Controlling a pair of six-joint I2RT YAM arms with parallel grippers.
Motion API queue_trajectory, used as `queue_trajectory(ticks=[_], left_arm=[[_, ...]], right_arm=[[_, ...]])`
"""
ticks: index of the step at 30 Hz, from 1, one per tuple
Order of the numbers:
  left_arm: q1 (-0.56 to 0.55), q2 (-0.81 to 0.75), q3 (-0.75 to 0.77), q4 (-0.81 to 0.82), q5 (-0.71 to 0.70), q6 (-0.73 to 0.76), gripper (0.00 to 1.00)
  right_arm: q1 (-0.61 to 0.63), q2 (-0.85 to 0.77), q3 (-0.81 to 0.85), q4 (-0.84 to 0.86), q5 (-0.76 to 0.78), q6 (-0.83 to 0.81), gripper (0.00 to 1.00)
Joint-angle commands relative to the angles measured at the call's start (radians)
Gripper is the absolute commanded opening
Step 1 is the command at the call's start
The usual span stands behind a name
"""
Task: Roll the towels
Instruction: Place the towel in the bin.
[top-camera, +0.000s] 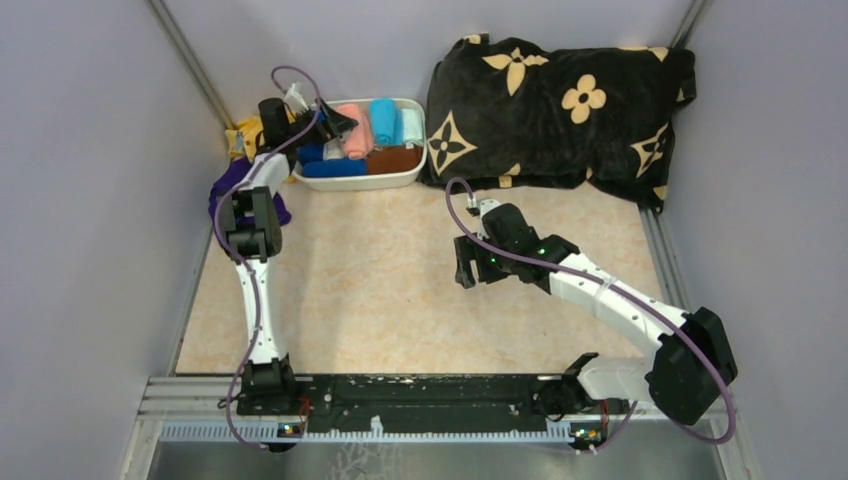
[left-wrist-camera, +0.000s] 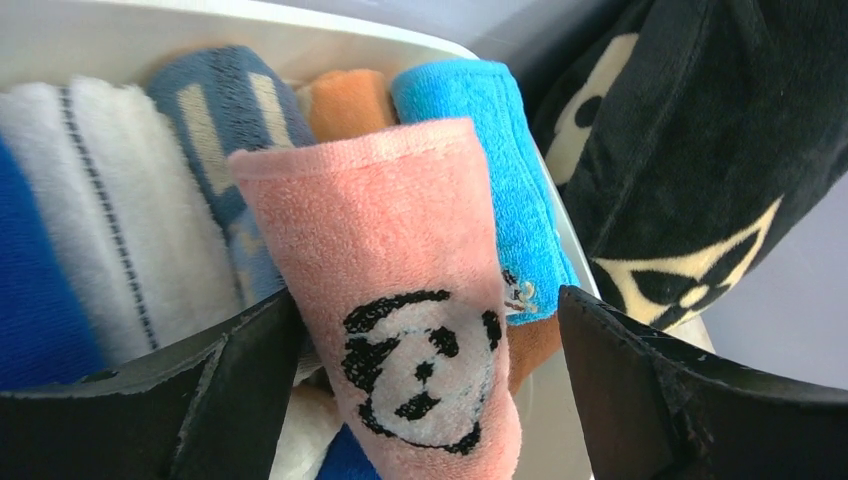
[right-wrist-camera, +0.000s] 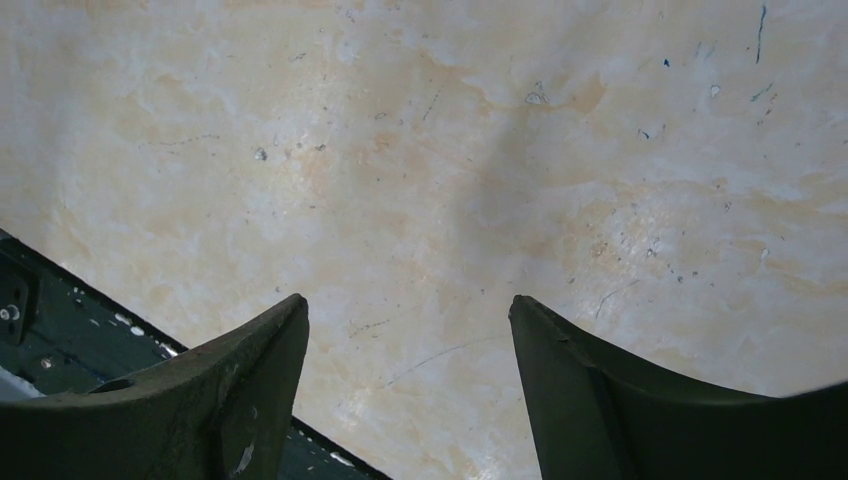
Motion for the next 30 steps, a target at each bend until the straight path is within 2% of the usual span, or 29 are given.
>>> queue_trajectory(ticks=[1, 6, 12, 17, 25, 30], left_arm=[[0.015, -0.1, -0.043, 0.013, -0.095, 0.022, 0.98], [-0.001, -0.132, -0.111, -0.011, -0.139, 0.035, 0.9], [-0.054, -0.098, -0.089, -0.097, -0.23, 0.104, 0.82], [-0.095, -0.036, -0.009, -0.164, -0.306, 0.174, 0.68], [-0.12, -0.017, 0.025, -0.121, -0.33, 0.277, 0.42], [-0.119, 0.033, 0.061, -0.089, -0.286, 0.298, 0.43]], right_arm=[[-0.01, -0.054, 0.014, 0.022, 0.001, 0.01, 0.73], [-0.01, -0.08, -0.004, 0.028, 0.001, 0.016, 0.73], [-0.01, -0.111, -0.027, 0.038, -0.003, 0.035, 0.74], [-0.009, -0.126, -0.04, 0.036, -0.008, 0.049, 0.73], [-0.009, -0.147, -0.054, 0.027, -0.002, 0.057, 0.73], [-0.01, -0.148, -0.065, 0.032, -0.004, 0.063, 0.73]])
